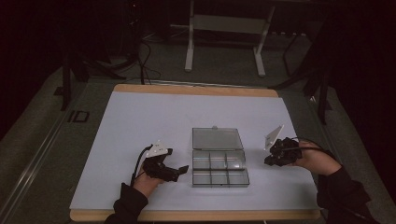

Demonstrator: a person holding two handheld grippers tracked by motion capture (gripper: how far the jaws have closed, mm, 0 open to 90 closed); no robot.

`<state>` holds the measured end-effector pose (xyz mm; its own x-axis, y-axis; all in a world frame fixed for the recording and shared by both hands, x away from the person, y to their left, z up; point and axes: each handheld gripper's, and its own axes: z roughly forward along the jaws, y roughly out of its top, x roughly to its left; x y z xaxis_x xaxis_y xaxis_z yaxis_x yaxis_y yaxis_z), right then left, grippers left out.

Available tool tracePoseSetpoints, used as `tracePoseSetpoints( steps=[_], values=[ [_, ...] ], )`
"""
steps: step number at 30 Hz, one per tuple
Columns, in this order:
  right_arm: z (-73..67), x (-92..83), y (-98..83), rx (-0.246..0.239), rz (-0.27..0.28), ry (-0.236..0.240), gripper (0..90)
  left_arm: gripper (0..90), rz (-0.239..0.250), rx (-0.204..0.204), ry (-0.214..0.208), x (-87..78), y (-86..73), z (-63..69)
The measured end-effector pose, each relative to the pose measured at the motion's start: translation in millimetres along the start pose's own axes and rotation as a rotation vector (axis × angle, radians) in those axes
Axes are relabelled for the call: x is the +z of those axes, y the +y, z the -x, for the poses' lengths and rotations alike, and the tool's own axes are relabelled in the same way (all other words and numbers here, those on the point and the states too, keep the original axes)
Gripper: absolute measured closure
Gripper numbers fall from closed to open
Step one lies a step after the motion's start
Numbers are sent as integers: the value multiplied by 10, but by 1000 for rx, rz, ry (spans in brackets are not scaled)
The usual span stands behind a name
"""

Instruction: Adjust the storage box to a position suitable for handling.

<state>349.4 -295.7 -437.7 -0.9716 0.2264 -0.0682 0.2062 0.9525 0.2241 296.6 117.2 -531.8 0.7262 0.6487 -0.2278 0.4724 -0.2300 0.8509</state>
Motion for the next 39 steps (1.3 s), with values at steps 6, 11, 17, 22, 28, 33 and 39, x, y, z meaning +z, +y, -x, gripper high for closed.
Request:
tracePoseSetpoints(
  steps=[6, 11, 17, 22, 28, 33, 39],
  values=[
    [5, -101, 56, -13, 6, -11, 850, 19, 1, 0, -2, -3, 0, -3],
    [2, -192, 121, -33, 15, -24, 850, 20, 0, 0, -1, 0, 0, 1],
    [-7, -282, 230, -60, 27, -29, 850, 19, 0, -2, -3, 1, -2, 5],
    [-37, -341, 353, -87, 43, -34, 850, 20, 2, 1, -3, -6, -4, 1],
    [-81, -344, 519, -127, 46, -29, 850, 19, 0, 4, -3, -9, -4, 5],
    [-123, -331, 663, -160, 55, -26, 850, 19, 4, 0, -2, -15, -7, 1],
    [-159, -271, 806, -189, 63, -21, 850, 19, 0, 11, 11, -9, -13, 15]
  ],
)
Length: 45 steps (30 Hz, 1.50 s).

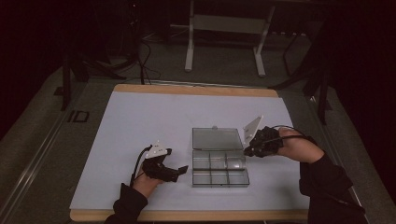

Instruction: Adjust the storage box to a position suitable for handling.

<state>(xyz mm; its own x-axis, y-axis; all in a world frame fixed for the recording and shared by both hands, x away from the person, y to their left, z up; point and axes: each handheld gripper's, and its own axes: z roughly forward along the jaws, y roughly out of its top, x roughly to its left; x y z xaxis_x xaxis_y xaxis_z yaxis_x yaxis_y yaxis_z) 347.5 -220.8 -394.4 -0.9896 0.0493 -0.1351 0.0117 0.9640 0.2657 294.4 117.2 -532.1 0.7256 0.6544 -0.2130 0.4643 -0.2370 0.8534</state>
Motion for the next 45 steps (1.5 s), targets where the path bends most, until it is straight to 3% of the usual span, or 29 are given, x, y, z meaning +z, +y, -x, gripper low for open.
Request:
tracePoseSetpoints(
  steps=[13, 29, 38, 45],
  values=[
    [5, 360, 43, -6, -11, 28, 850, 19, 4, -10, 2, -11, -9, -22],
    [42, 867, -28, 16, -74, 83, 849, 20, 2, -3, 2, -14, -3, -12],
    [64, 963, -35, 19, -86, 79, 838, 19, -2, -1, -1, -14, -10, -7],
    [71, 917, -32, 35, -86, 73, 771, 19, 3, -3, -1, -21, -11, -4]
  ],
)
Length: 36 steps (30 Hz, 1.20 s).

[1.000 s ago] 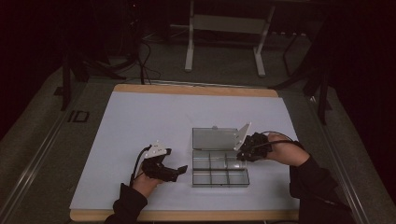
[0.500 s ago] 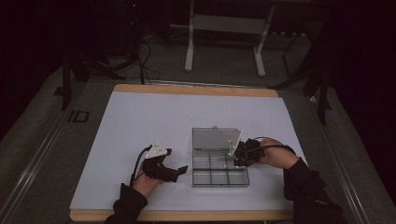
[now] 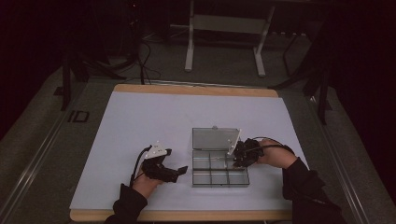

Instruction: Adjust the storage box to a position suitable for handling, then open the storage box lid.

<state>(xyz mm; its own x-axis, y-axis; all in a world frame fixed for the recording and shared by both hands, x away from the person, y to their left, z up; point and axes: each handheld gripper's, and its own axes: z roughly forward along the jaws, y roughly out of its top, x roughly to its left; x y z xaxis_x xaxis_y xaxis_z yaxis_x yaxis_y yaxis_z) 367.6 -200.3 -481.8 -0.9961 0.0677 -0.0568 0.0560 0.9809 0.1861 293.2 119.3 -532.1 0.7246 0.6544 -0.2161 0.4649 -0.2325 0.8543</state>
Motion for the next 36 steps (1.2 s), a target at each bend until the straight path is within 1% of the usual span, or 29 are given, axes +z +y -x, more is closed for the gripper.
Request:
tracePoseSetpoints(
  steps=[3, 5, 7, 9, 10, 11, 13, 16, 17, 19, 22, 23, 26, 28, 30, 32, 34, 36],
  values=[
    [-17, -65, -18, 1, 18, -3, 762, 19, 1, 1, 0, -2, -2, 0],
    [-32, -120, -39, 1, 40, -12, 751, 20, 0, -1, -1, -4, 0, 0],
    [-45, -175, -62, 10, 55, -24, 726, 20, -10, -4, -2, -5, 5, -1],
    [-51, -230, -88, 31, 78, -25, 694, 19, -6, -13, -7, -8, 5, -1],
    [-54, -254, -101, 29, 91, -36, 683, 20, -6, -11, -4, -8, 6, 0],
    [-63, -277, -115, 39, 100, -34, 669, 20, -9, -8, -1, -8, 7, 1],
    [-86, -307, -145, 45, 122, -35, 658, 19, -7, -8, 0, -7, 8, 5],
    [-116, -324, -193, 50, 136, -47, 628, 20, -6, -3, -1, -6, 10, 10],
    [-126, -329, -209, 63, 141, -48, 620, 19, -3, -5, -3, -7, 10, 9],
    [-137, -345, -247, 67, 153, -57, 588, 20, -7, -17, -7, -8, 13, 6],
    [-146, -383, -315, 106, 172, -88, 535, 20, 10, -22, -7, -23, 17, 5],
    [-149, -395, -337, 117, 179, -96, 528, 20, 20, -24, -3, -30, 22, 10],
    [-155, -439, -439, 155, 216, -117, 512, 19, 29, -20, 9, -33, 33, 29],
    [-158, -449, -496, 179, 232, -126, 503, 19, 29, -24, 3, -28, 40, 36],
    [-165, -452, -545, 201, 249, -140, 501, 19, 32, -23, 10, -23, 44, 47],
    [-170, -454, -588, 223, 270, -147, 484, 19, 39, -31, 0, -28, 51, 49],
    [-179, -446, -628, 240, 297, -158, 470, 20, 45, -40, 8, -32, 67, 58],
    [-193, -432, -658, 257, 314, -178, 446, 19, 50, -51, 5, -36, 89, 59]
  ],
)
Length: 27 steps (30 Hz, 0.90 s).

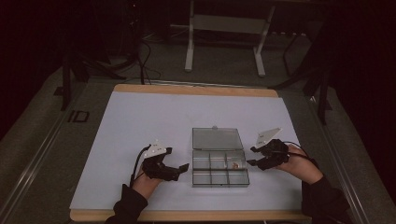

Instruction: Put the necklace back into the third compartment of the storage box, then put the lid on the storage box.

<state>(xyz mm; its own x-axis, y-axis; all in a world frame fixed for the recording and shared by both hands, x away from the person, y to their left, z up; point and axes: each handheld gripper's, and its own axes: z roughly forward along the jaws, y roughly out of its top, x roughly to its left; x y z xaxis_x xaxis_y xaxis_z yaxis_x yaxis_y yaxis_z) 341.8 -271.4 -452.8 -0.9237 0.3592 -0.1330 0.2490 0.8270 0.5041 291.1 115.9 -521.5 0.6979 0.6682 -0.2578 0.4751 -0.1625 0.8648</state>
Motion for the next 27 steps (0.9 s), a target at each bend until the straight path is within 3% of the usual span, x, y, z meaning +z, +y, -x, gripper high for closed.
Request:
tracePoseSetpoints(
  steps=[2, 4, 10, 16, 22, 27],
  values=[
    [-6, 4, -34, 17, 10, -9, 437, 20, -8, 7, 2, -4, 27, 10],
    [-14, 5, -78, 37, 29, -15, 426, 20, -23, 41, 14, -6, 60, 37],
    [-9, 4, -239, 121, 105, -19, 424, 20, -42, 67, 27, 49, 137, 58],
    [-15, 19, -336, 145, 144, -49, 416, 20, -31, 26, 26, 134, 247, 26],
    [2, 17, -371, 172, 176, -60, 411, 21, -113, -16, 14, 290, 375, -15],
    [29, 2, -370, 176, 199, -70, 412, 20, -123, -25, 6, 385, 449, -49]
  ],
)
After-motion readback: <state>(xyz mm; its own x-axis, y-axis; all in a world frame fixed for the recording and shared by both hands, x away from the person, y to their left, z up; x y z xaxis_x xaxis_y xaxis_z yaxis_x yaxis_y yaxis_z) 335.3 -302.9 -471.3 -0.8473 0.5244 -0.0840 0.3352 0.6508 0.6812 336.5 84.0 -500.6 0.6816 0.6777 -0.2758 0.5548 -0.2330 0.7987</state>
